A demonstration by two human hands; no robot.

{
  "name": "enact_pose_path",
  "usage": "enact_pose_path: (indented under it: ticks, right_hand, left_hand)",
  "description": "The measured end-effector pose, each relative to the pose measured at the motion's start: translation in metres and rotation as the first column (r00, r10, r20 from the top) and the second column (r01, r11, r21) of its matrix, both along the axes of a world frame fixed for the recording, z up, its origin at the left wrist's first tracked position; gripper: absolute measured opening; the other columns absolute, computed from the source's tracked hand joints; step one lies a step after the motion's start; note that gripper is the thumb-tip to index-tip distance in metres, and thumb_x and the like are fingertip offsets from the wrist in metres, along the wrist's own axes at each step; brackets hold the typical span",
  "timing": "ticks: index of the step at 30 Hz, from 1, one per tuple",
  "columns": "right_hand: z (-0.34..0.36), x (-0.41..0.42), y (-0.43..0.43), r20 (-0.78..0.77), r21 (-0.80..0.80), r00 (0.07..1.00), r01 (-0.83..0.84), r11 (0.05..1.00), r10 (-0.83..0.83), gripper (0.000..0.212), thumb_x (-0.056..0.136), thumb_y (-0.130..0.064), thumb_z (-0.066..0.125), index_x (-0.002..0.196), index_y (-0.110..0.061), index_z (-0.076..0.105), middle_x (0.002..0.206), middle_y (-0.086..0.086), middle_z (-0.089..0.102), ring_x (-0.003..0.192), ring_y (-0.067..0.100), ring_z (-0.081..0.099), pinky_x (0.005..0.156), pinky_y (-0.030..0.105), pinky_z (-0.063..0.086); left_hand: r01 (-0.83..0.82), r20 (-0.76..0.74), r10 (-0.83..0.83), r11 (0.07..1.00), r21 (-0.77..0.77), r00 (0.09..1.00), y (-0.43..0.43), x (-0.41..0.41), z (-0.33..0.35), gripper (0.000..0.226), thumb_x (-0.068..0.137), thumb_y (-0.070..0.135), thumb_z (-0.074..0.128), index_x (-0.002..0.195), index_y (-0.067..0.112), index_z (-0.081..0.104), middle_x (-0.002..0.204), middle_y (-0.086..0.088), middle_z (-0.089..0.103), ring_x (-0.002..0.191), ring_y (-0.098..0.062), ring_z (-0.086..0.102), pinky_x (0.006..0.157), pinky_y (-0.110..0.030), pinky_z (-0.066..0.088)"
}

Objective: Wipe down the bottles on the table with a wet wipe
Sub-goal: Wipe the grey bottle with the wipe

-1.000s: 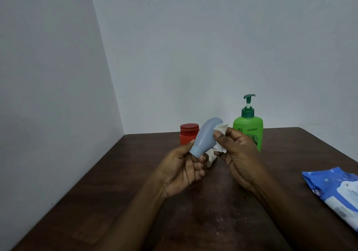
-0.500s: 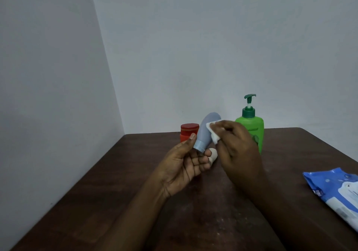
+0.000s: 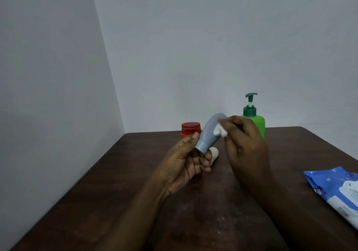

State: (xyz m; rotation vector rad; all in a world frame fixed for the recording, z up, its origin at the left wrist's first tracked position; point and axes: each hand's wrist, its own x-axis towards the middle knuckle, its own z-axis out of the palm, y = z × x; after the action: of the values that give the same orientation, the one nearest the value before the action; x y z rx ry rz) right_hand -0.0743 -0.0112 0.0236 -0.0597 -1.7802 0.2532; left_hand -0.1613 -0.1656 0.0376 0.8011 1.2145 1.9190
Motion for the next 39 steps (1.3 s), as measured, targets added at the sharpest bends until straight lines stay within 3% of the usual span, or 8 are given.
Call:
enact_pose_path:
  ticks: [4, 11, 16, 21, 26, 32, 35, 39]
  right_hand:
    - [-0.001, 0.000, 0.000, -0.003, 0.015, 0.999, 0.043, 0.999, -0.043, 0.032, 0.089, 0.007, 0.058, 0.115, 0.001, 0.074, 0.114, 0.016, 0.069, 0.107, 0.028, 0.063, 0.098, 0.019, 0.042]
    - [-0.007, 0.000, -0.023, 0.226, 0.255, 0.959, -0.229, 0.940, 0.172, 0.026, 0.094, -0.003, 0.060, 0.117, -0.002, 0.073, 0.111, 0.011, 0.069, 0.099, 0.026, 0.062, 0.088, 0.032, 0.048]
    - [0.000, 0.003, -0.010, 0.004, 0.100, 0.999, -0.038, 0.994, 0.038, 0.025, 0.092, -0.002, 0.056, 0.109, -0.001, 0.074, 0.108, 0.013, 0.070, 0.103, 0.024, 0.059, 0.096, 0.026, 0.044]
    - [0.001, 0.005, 0.003, -0.092, -0.093, 0.994, 0.046, 0.995, -0.054, 0.034, 0.085, 0.019, 0.063, 0.111, -0.001, 0.073, 0.110, 0.014, 0.069, 0.106, 0.029, 0.065, 0.097, 0.034, 0.051]
    - [-0.003, 0.002, -0.017, 0.008, 0.070, 0.998, -0.063, 0.996, 0.063, 0.027, 0.089, 0.002, 0.055, 0.107, -0.001, 0.074, 0.108, 0.012, 0.068, 0.102, 0.027, 0.059, 0.096, 0.025, 0.043]
    - [-0.004, -0.002, -0.026, 0.189, 0.233, 0.956, -0.263, 0.936, 0.222, 0.021, 0.092, 0.002, 0.061, 0.106, -0.001, 0.076, 0.108, 0.012, 0.069, 0.096, 0.029, 0.064, 0.086, 0.034, 0.047]
    - [0.000, 0.003, -0.021, 0.167, 0.230, 0.962, -0.250, 0.941, 0.215, 0.019, 0.091, 0.002, 0.064, 0.105, -0.001, 0.076, 0.108, 0.013, 0.070, 0.096, 0.029, 0.064, 0.087, 0.035, 0.047]
    - [0.003, 0.003, -0.008, 0.060, 0.119, 0.993, -0.107, 0.987, 0.100, 0.024, 0.090, 0.001, 0.057, 0.106, -0.001, 0.076, 0.106, 0.013, 0.070, 0.099, 0.029, 0.062, 0.091, 0.031, 0.048]
  left_hand:
    - [0.010, -0.012, -0.009, 1.000, 0.011, 1.000, 0.000, -0.001, 0.000, 0.050, 0.098, 0.037, 0.055, 0.133, 0.002, 0.053, 0.078, -0.017, 0.068, 0.058, -0.018, 0.064, 0.058, -0.030, 0.059]
    - [-0.042, 0.044, 0.038, 0.995, 0.092, 0.998, 0.002, -0.008, -0.003, 0.028, 0.101, 0.033, 0.056, 0.105, 0.006, 0.066, 0.084, -0.013, 0.071, 0.067, -0.019, 0.068, 0.058, -0.032, 0.059]
    - [-0.001, -0.049, 0.000, 1.000, -0.020, 0.999, 0.003, -0.004, -0.006, 0.039, 0.097, 0.037, 0.058, 0.122, 0.007, 0.057, 0.073, -0.015, 0.065, 0.057, -0.019, 0.059, 0.055, -0.029, 0.055]
    - [0.035, -0.034, -0.037, 0.998, -0.051, 0.999, 0.004, -0.004, -0.008, 0.042, 0.098, 0.035, 0.059, 0.125, 0.002, 0.055, 0.072, -0.017, 0.066, 0.054, -0.019, 0.060, 0.054, -0.031, 0.056]
    - [-0.018, -0.037, 0.018, 1.000, 0.004, 0.999, 0.005, -0.006, -0.008, 0.041, 0.098, 0.039, 0.058, 0.120, 0.003, 0.058, 0.072, -0.016, 0.065, 0.054, -0.019, 0.060, 0.054, -0.030, 0.055]
    - [-0.023, 0.079, 0.020, 0.999, 0.040, 0.997, 0.006, -0.018, -0.014, 0.063, 0.085, 0.050, 0.081, 0.125, 0.002, 0.070, 0.114, -0.026, 0.058, 0.089, -0.030, 0.058, 0.080, -0.041, 0.051]
    - [0.023, 0.068, -0.024, 1.000, 0.011, 0.997, 0.007, -0.019, -0.015, 0.067, 0.083, 0.051, 0.081, 0.125, 0.002, 0.067, 0.092, -0.020, 0.066, 0.072, -0.023, 0.064, 0.067, -0.037, 0.055]
    - [0.026, 0.028, -0.025, 1.000, -0.008, 0.999, 0.004, -0.009, -0.008, 0.045, 0.098, 0.040, 0.055, 0.120, 0.002, 0.059, 0.069, -0.014, 0.065, 0.052, -0.017, 0.061, 0.050, -0.027, 0.053]
